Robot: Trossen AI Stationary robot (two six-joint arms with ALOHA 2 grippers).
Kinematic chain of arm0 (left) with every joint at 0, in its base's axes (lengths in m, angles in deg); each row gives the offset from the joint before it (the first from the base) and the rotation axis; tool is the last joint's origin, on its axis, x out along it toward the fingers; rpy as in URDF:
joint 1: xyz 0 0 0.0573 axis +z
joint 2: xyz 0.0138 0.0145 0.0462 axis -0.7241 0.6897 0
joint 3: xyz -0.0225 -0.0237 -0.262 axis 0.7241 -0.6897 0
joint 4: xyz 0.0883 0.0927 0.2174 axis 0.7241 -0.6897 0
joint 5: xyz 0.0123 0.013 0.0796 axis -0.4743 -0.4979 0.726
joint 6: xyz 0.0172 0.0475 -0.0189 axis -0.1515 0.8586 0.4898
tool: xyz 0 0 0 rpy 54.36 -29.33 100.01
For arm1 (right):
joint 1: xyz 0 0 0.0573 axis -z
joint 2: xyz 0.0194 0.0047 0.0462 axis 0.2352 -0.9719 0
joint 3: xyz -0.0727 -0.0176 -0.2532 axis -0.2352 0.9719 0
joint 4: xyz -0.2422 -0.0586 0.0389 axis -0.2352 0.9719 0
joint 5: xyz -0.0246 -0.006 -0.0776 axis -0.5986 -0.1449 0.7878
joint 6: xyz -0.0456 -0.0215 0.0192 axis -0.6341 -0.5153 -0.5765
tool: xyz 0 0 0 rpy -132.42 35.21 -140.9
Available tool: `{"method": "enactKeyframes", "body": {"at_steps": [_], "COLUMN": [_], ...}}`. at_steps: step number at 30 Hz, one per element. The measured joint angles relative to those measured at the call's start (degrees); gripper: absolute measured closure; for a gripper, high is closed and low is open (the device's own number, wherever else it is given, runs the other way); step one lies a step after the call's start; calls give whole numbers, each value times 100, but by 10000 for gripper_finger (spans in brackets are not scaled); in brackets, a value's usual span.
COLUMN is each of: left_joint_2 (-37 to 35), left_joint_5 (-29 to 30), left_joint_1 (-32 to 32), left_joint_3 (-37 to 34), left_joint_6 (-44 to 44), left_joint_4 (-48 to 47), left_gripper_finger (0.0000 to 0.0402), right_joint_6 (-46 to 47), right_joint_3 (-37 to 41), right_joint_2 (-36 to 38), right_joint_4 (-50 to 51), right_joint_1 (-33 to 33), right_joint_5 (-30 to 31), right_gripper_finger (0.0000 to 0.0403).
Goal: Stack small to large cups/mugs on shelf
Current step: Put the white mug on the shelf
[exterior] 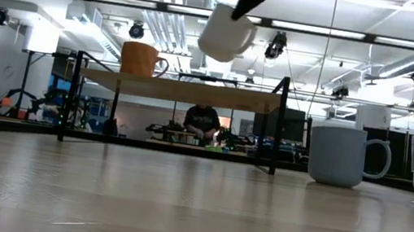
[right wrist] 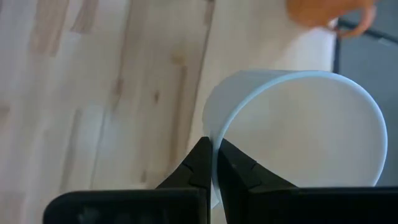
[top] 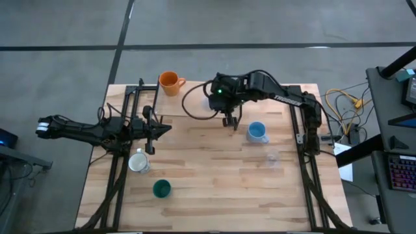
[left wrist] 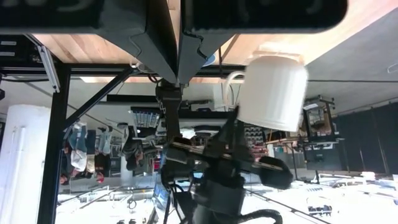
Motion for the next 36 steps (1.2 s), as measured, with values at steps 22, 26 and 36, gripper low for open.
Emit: {"method": "enactKeyframes", "body": {"at_steps": [22,26,36], "left_joint_2": [-2,-2,-2], "left_joint_5": [2,1,2], "left_joint_1": [0,0,0], "left_joint_3": [0,0,0], "left_joint_6": [25,25,22], "left_joint_4": [0,-1,-6], "left_gripper_finger": [402,402,402], "right_joint_6": [-520,-721,-700], "right_joint_3": [11,10,-451], "right_joint_2": [-445,-593,-987], "right_joint_4": [-1296,-1422,-1481], "right_joint_1": [296,328,505], "right_joint_5": [-5,132,152], "right_gripper_finger": [394,394,394]}}
